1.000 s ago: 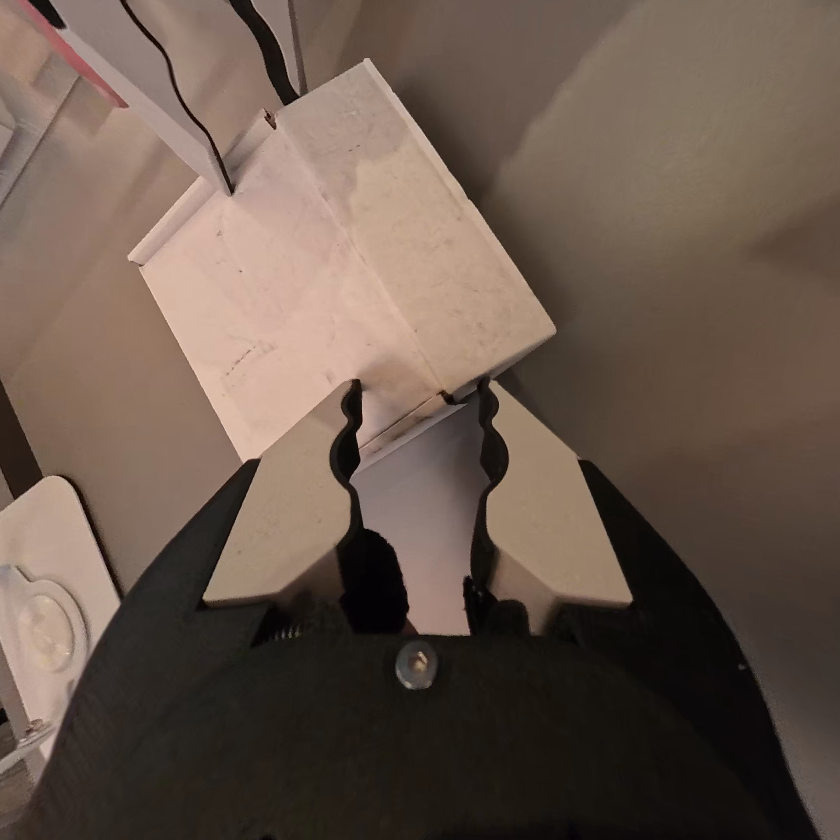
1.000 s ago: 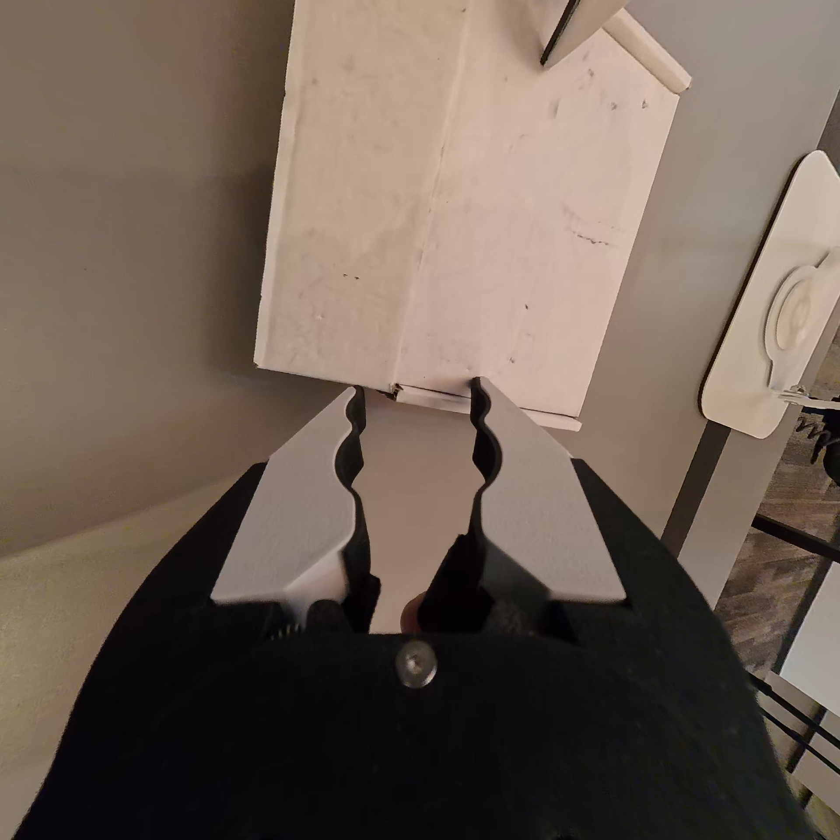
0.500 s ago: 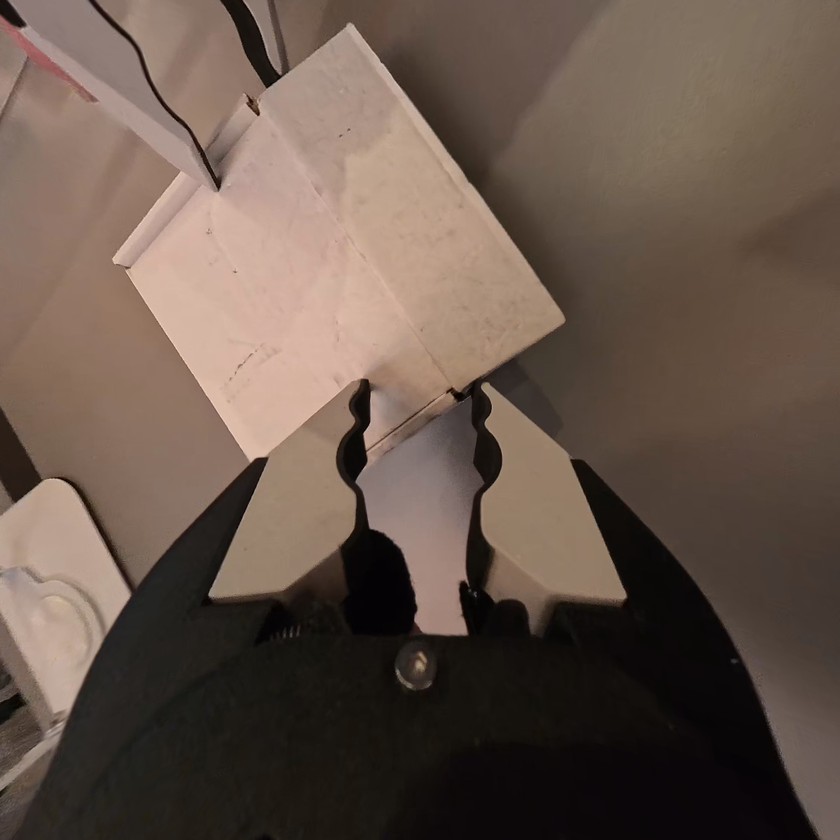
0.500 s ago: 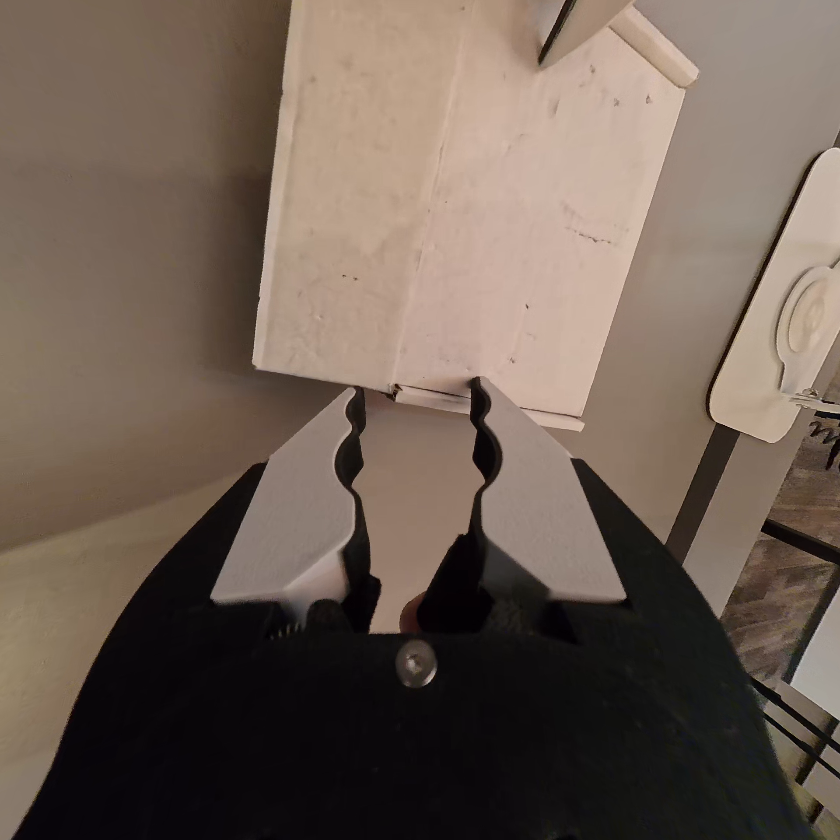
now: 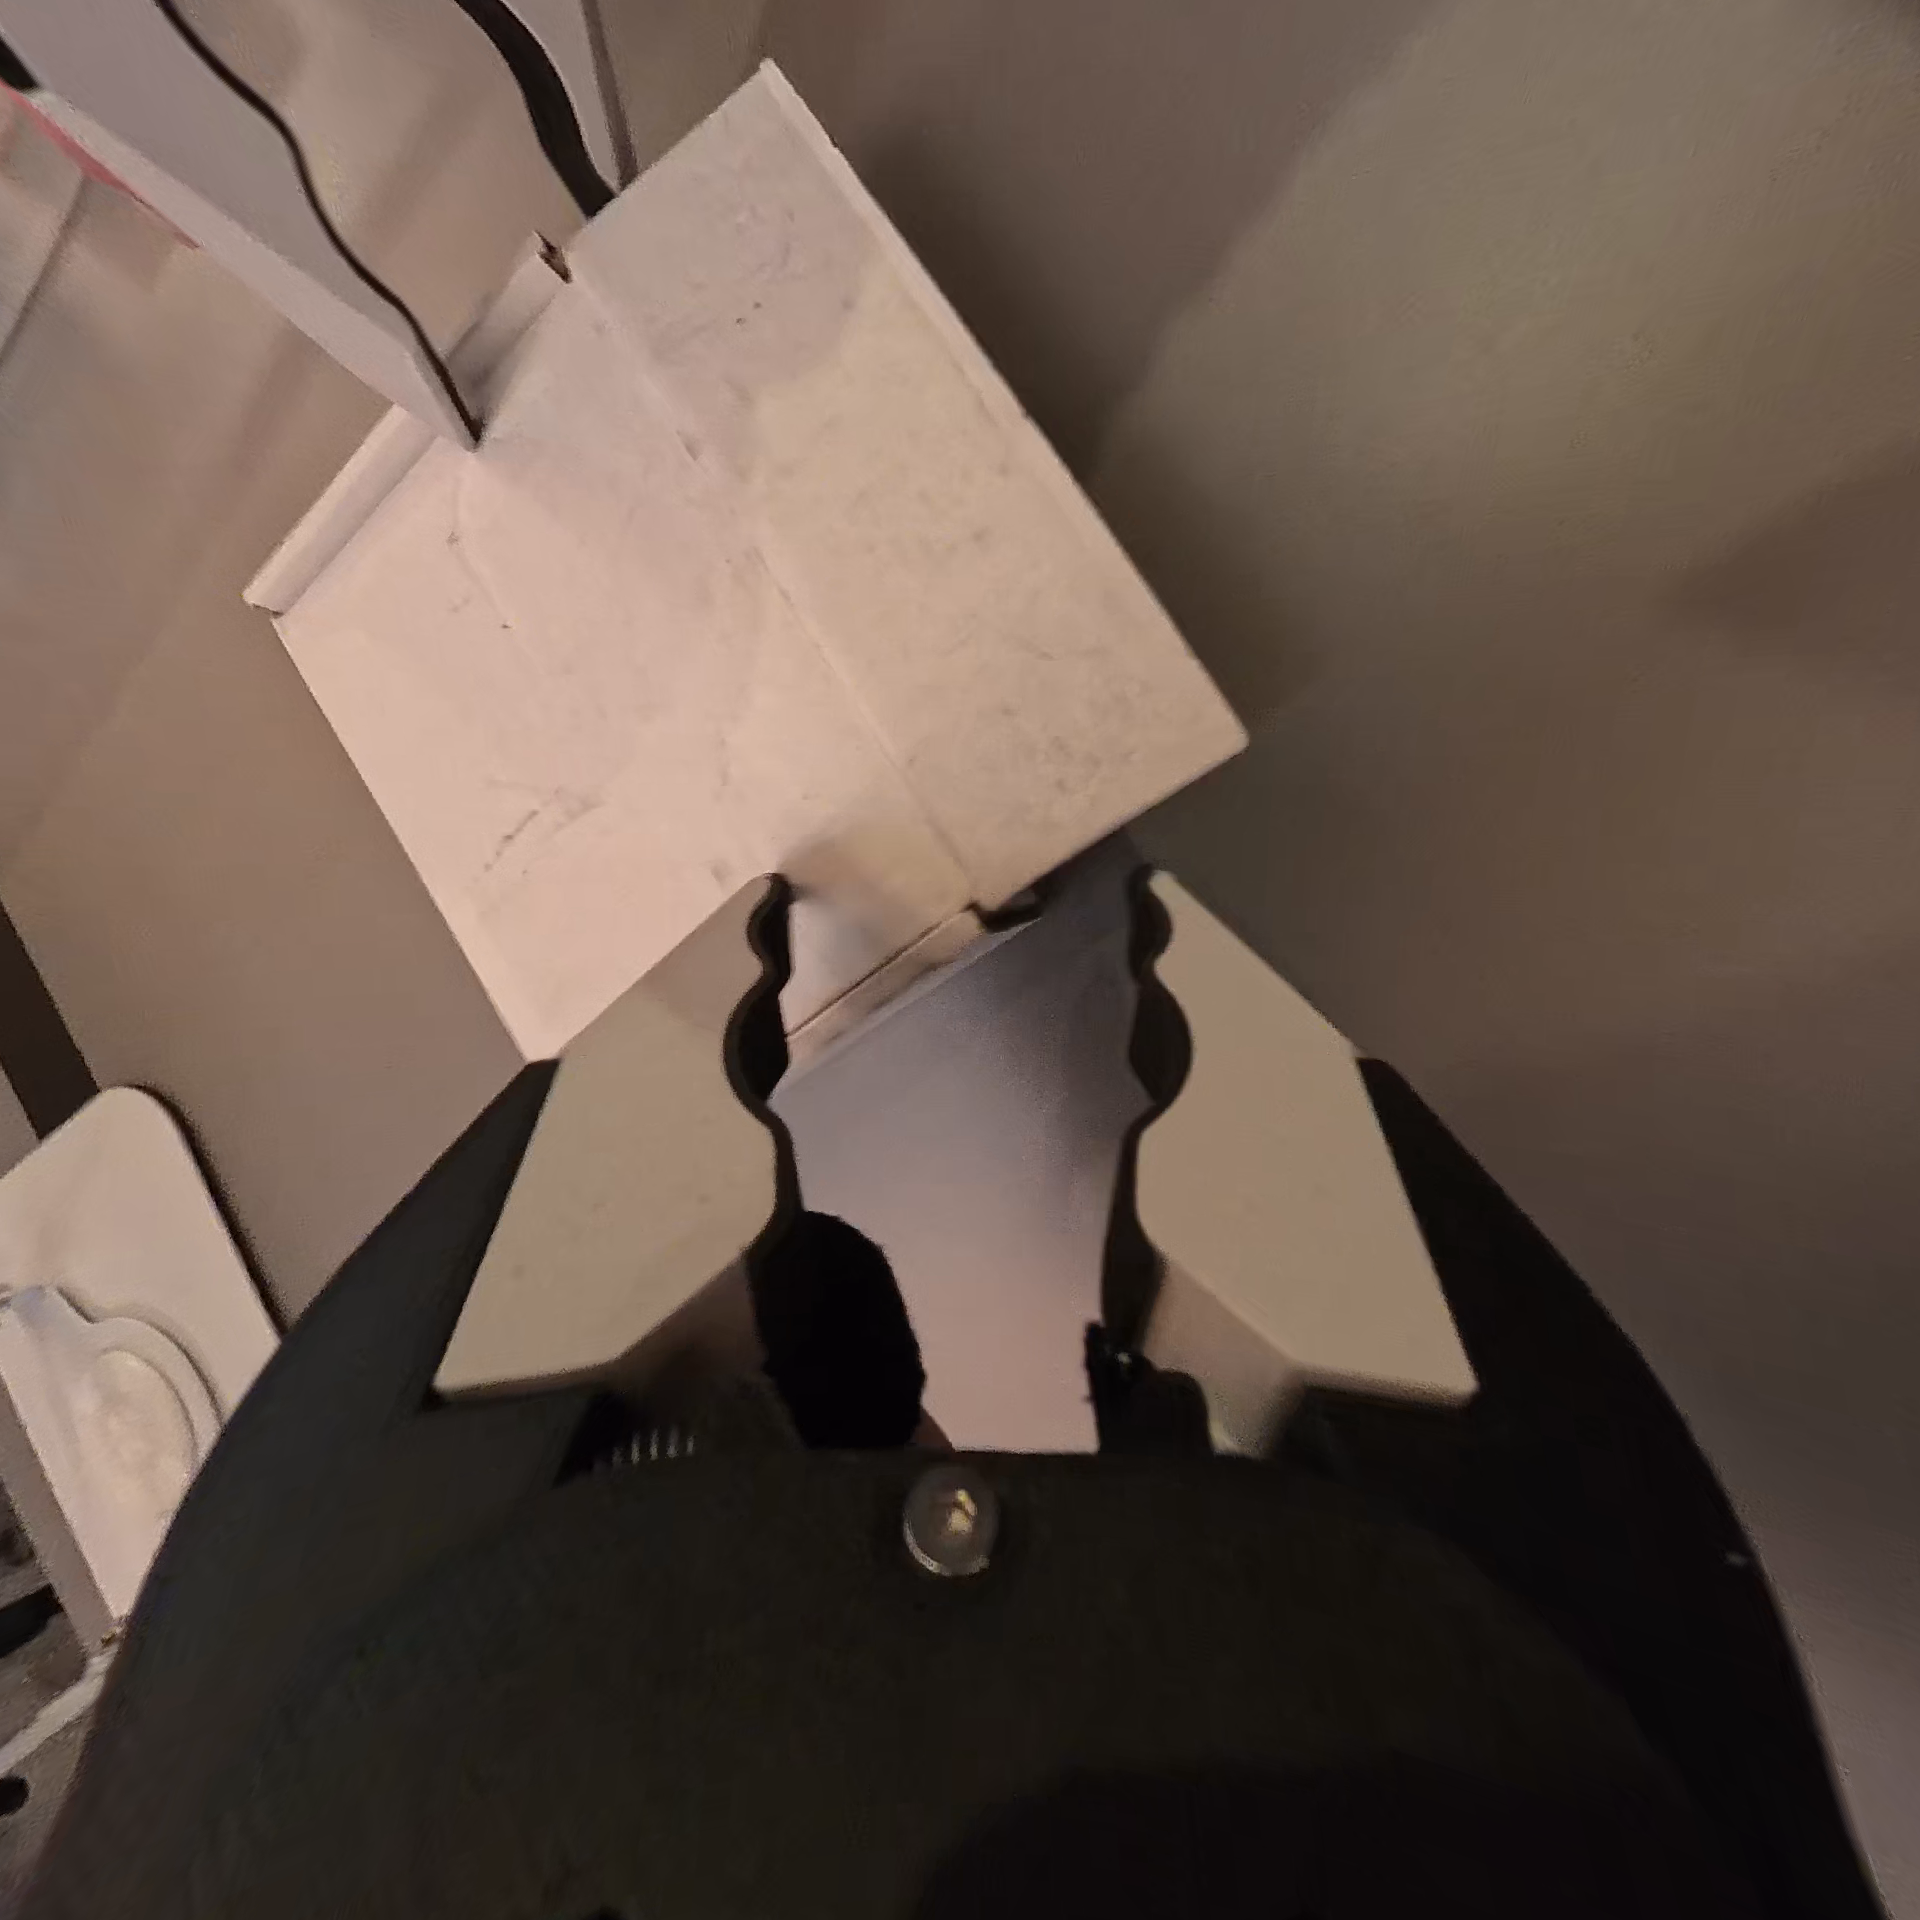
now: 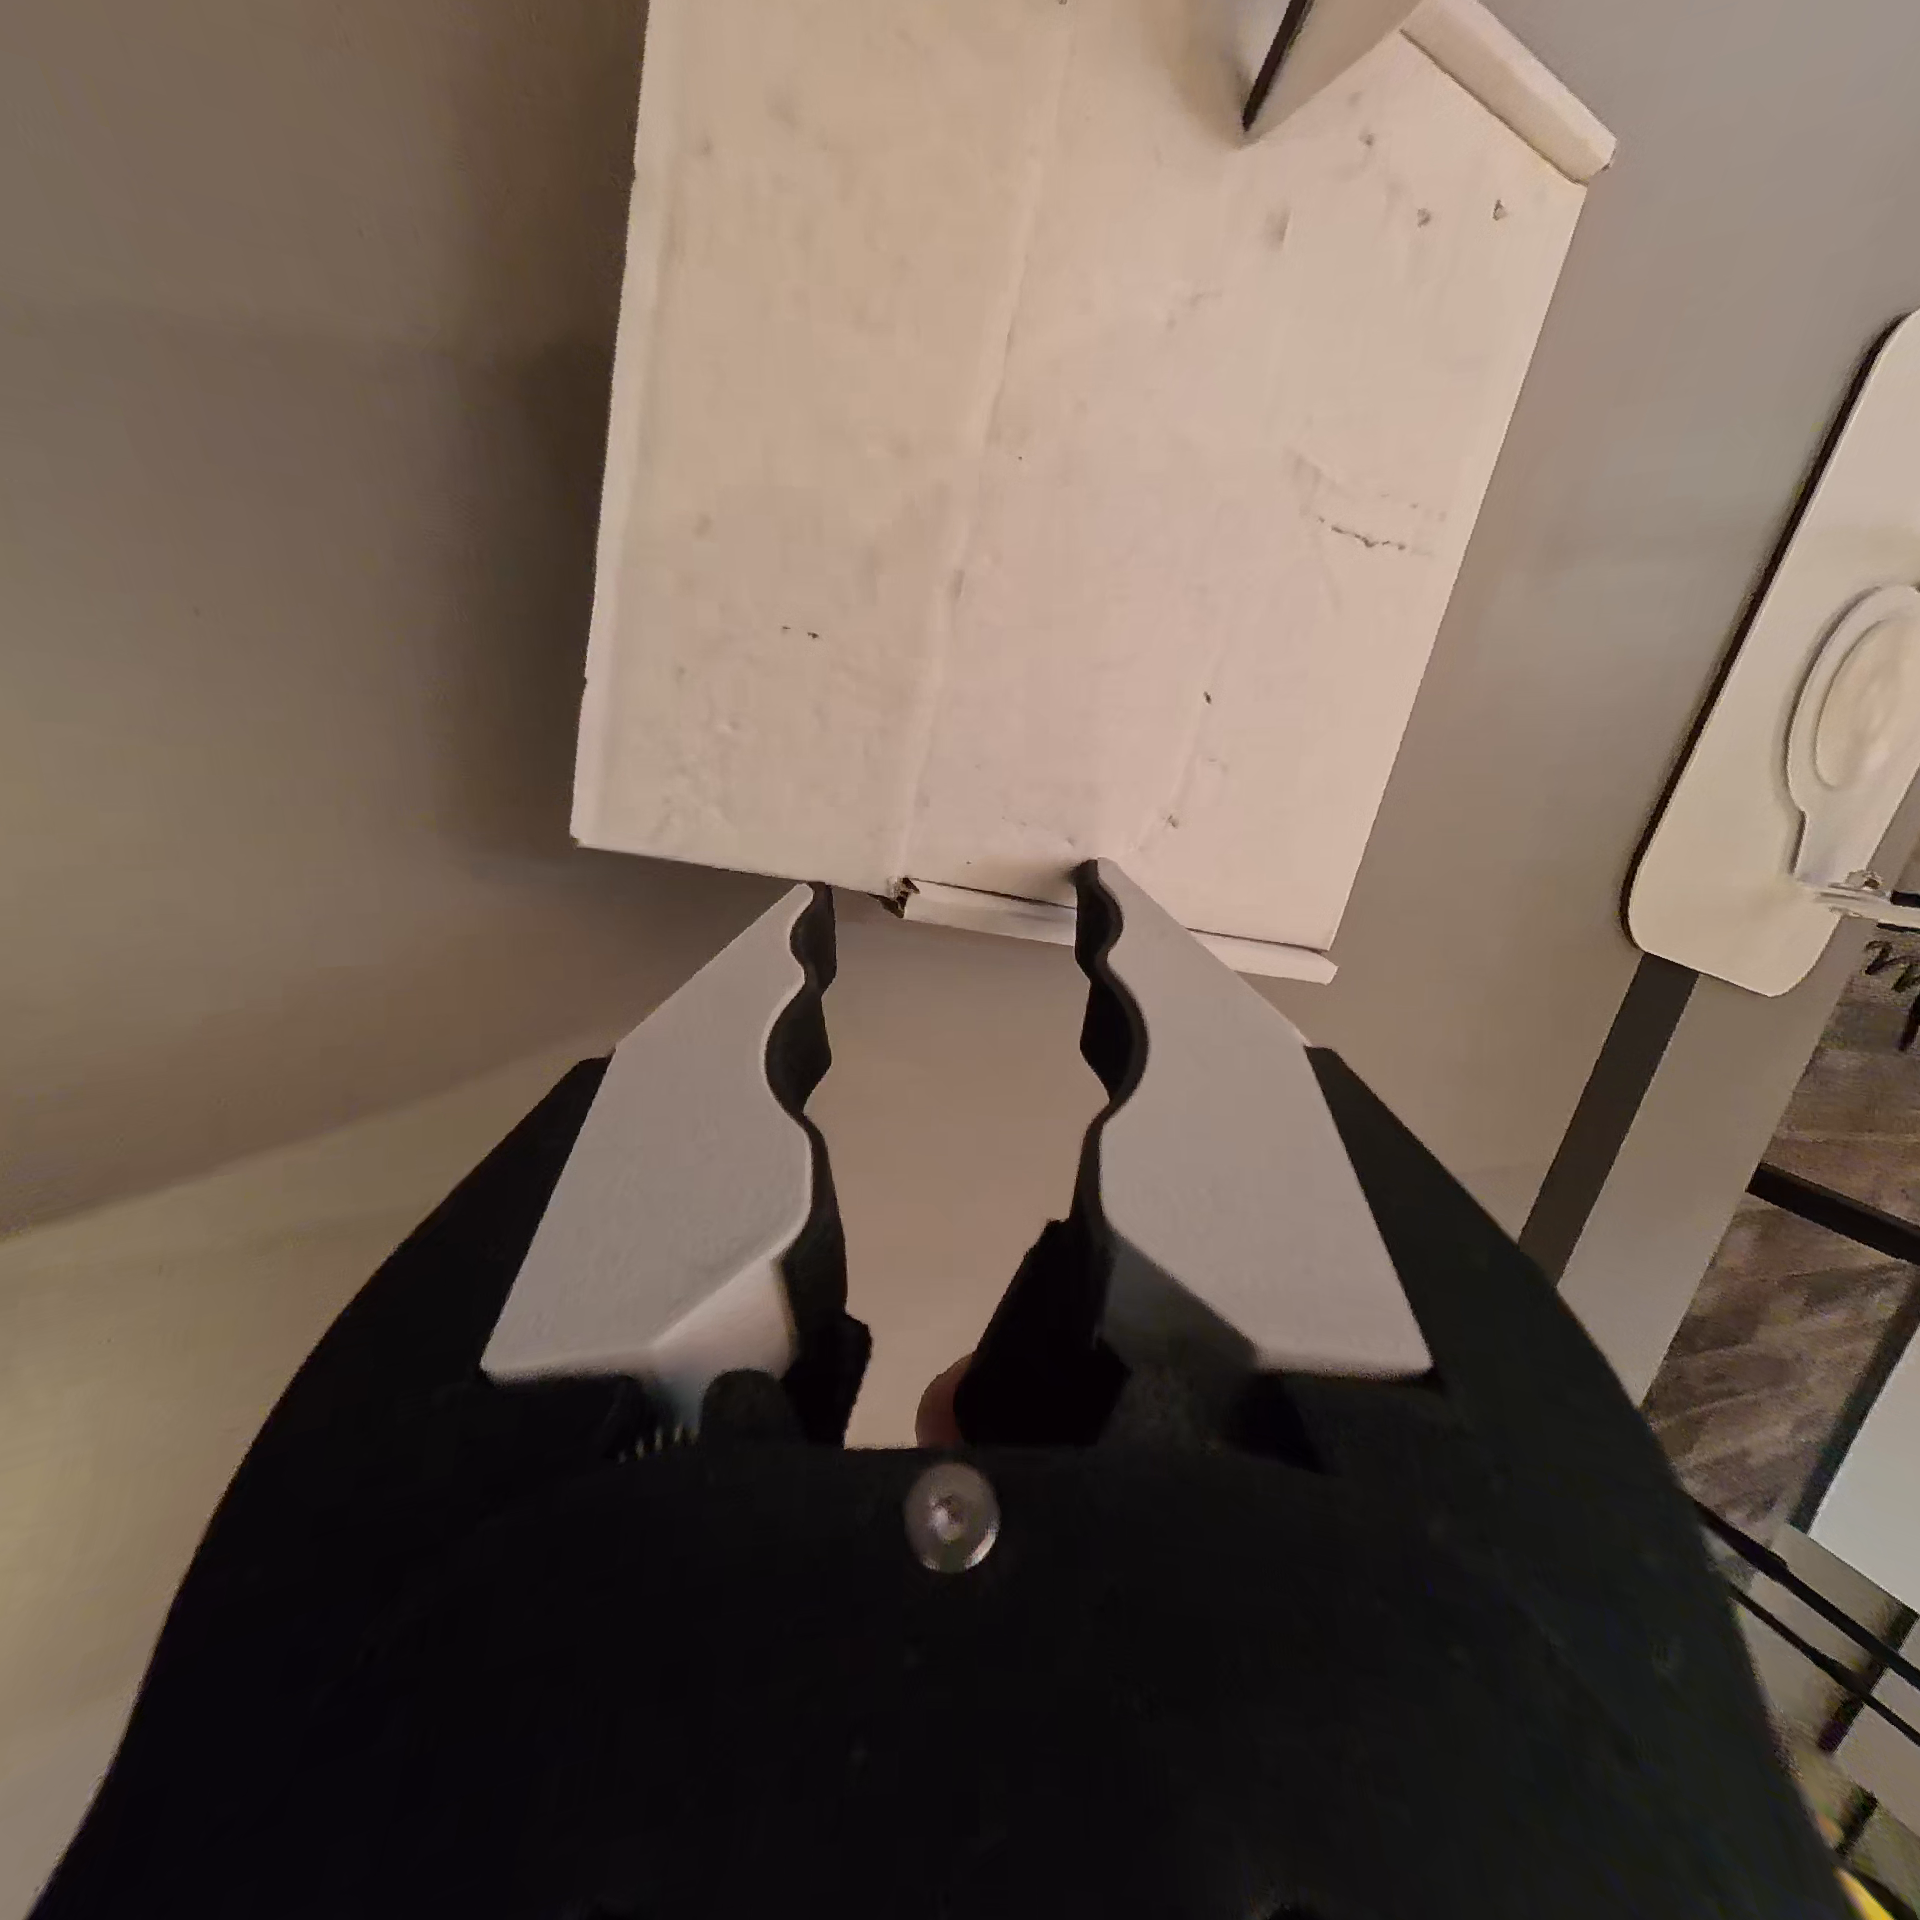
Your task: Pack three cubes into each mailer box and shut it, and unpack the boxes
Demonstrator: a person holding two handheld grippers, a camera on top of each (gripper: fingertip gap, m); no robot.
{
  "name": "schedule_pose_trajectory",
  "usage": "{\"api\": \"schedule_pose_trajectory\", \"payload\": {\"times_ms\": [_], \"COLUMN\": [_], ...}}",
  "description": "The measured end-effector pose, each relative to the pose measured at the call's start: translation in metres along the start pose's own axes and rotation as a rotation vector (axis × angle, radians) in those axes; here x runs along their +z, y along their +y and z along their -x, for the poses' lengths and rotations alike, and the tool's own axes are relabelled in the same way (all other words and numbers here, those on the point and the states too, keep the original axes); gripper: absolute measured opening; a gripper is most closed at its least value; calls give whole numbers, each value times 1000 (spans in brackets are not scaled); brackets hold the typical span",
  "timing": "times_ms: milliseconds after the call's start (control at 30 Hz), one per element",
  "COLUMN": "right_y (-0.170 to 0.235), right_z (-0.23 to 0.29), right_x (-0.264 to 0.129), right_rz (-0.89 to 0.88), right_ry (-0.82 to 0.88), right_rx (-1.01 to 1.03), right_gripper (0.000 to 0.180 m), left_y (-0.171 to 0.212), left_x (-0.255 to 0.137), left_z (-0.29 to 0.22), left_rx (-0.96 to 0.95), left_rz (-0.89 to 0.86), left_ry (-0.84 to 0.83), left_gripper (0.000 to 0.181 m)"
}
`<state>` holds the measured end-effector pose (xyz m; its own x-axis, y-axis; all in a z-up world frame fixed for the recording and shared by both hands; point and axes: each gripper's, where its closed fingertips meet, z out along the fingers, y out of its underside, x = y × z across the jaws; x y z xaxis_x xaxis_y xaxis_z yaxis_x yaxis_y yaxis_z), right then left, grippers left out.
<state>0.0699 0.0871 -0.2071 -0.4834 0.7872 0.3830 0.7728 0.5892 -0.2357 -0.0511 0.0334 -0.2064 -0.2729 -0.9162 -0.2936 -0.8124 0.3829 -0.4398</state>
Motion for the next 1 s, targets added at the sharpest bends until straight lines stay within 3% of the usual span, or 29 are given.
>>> {"api": "schedule_pose_trajectory", "payload": {"times_ms": [233,300,367,800,1000], "right_y": [-1,-1,-1,-2,-3], "right_z": [-1,-1,-1,-2,-3], "right_x": [1,1,1,0,0], "right_rz": [-2,0,-2,-7,-8], "right_ry": [1,-1,-3,-25,-26], "right_rx": [5,3,6,25,29], "right_gripper": [45,45,45,42,42], "left_y": [-6,-8,-9,-4,-4], "left_x": [14,18,18,16,16], "left_z": [-14,-8,2,2,4], "left_rx": [-117,-147,-178,-138,-141], "left_rz": [-43,-59,-93,-23,-73], "left_ry": [-139,-218,-295,-224,-253], "left_gripper": [112,110,92,93,93]}}
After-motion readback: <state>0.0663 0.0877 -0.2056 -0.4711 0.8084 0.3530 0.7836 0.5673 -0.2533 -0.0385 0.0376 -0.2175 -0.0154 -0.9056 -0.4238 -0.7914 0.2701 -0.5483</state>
